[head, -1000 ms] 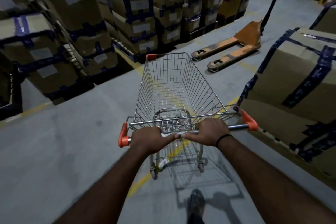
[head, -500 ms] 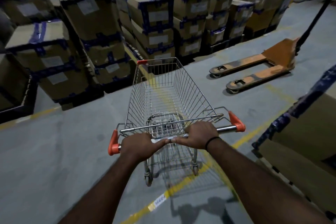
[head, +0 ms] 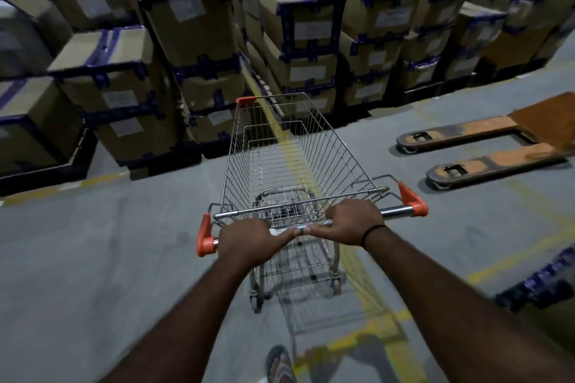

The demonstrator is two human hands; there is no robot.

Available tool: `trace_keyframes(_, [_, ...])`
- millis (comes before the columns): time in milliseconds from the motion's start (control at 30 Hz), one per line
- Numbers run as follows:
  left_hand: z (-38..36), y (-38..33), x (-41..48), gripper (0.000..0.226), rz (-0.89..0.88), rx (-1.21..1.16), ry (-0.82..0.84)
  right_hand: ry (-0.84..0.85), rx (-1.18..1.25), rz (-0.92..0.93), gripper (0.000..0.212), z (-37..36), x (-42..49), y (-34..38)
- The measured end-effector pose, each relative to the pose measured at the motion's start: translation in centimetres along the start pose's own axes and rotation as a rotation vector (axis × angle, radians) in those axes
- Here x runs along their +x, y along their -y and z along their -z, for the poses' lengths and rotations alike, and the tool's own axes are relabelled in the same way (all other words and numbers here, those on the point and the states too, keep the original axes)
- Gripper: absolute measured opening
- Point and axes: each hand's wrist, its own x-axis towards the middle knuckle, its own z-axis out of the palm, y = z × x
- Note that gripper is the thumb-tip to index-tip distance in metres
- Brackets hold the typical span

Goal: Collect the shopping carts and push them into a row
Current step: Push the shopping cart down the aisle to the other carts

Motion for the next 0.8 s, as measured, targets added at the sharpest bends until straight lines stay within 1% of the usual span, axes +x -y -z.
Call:
trace_keyframes(67, [0.2, -0.1, 2.4, 0.095, 0.02, 0.002, -0.011, -0.015, 0.009, 0.015, 0.104, -0.3, 2.6, -1.3])
trace_keyframes(333, [1.5, -0.8, 11.1, 0.098, 0.081, 0.003, -0.026, -0.022, 0.019, 0.058, 0.096, 0.0, 11.7, -6.2])
trace_keyframes(400, [1.8, -1.2, 12.7, 0.095, 0.097, -0.016, -0.024, 0.005, 0.011, 0.075, 0.09, 0.2, 13.6, -7.3])
trace_keyframes(500, [2.4, -2.1, 15.0, 0.09, 0.13, -0.013, -0.013, 0.021, -0.003, 0.12, 0.089, 0.3, 16.3, -9.1])
trace_keyframes(600, [2.5, -3.4, 17.4, 0.095, 0.174, -0.014, -0.052, 0.01, 0.006, 0.178, 0.09, 0.1, 19.1, -11.5])
trace_keyframes(667, [2.4, -4.6, 19.0, 0.099, 0.208, -0.019, -0.085, 0.023, 0.004, 0.21, 0.084, 0.1, 20.7, -13.1])
trace_keyframes(733, [2.3, -5.8, 20.3, 0.1, 0.237, -0.019, -0.098, 0.035, -0.001, 0.233, 0.08, 0.2, 22.0, -14.7])
trace_keyframes(800, [2.2, -7.1, 21.3, 0.098, 0.271, -0.02, -0.105, 0.028, -0.013, 0.263, 0.081, 0.0, 23.1, -16.4])
